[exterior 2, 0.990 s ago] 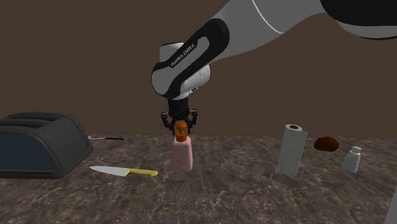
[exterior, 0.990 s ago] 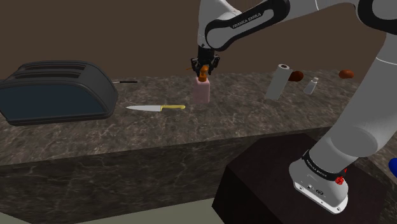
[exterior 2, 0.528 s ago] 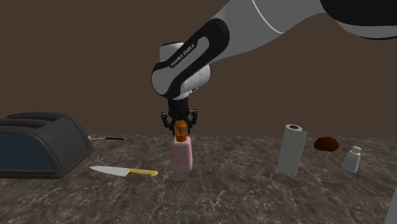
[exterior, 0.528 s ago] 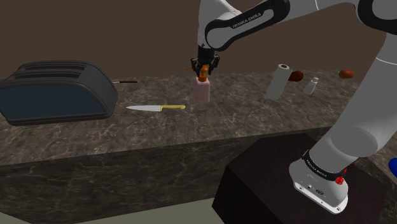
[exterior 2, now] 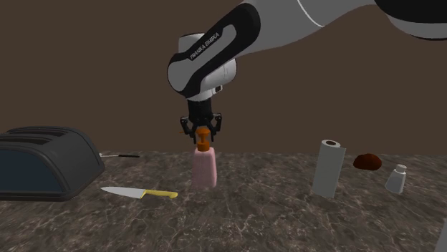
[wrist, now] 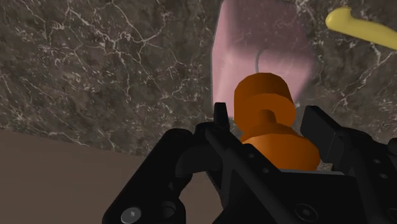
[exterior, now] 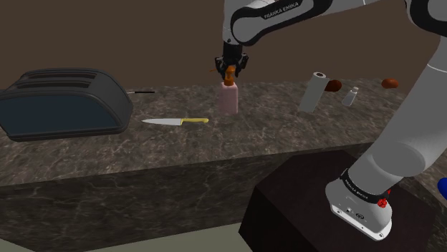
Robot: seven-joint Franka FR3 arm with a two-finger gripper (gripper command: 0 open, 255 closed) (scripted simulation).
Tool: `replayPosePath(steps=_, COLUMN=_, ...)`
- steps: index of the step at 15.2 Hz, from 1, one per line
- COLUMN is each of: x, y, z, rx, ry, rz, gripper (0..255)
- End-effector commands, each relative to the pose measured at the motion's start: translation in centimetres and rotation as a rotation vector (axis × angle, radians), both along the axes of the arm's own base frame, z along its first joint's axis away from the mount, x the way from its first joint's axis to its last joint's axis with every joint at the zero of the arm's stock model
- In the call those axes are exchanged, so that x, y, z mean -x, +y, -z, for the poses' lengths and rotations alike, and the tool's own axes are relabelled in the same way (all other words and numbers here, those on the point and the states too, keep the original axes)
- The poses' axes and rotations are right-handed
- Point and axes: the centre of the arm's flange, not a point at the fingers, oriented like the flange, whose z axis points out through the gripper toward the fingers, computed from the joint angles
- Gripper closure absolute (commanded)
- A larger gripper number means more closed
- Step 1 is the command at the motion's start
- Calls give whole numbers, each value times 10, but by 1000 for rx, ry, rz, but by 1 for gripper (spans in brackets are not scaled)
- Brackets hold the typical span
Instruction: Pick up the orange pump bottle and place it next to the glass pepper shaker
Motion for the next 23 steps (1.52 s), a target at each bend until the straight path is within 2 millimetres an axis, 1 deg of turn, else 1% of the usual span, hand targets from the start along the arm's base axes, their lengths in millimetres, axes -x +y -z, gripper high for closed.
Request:
replayPosePath(steps=1, x=1, y=-1, z=-12, rx=0, ry=0, rz=0, gripper=255)
replayPosePath(steps=23, x=1, y=-1, z=-128, rx=0, ry=0, rz=0, gripper=255)
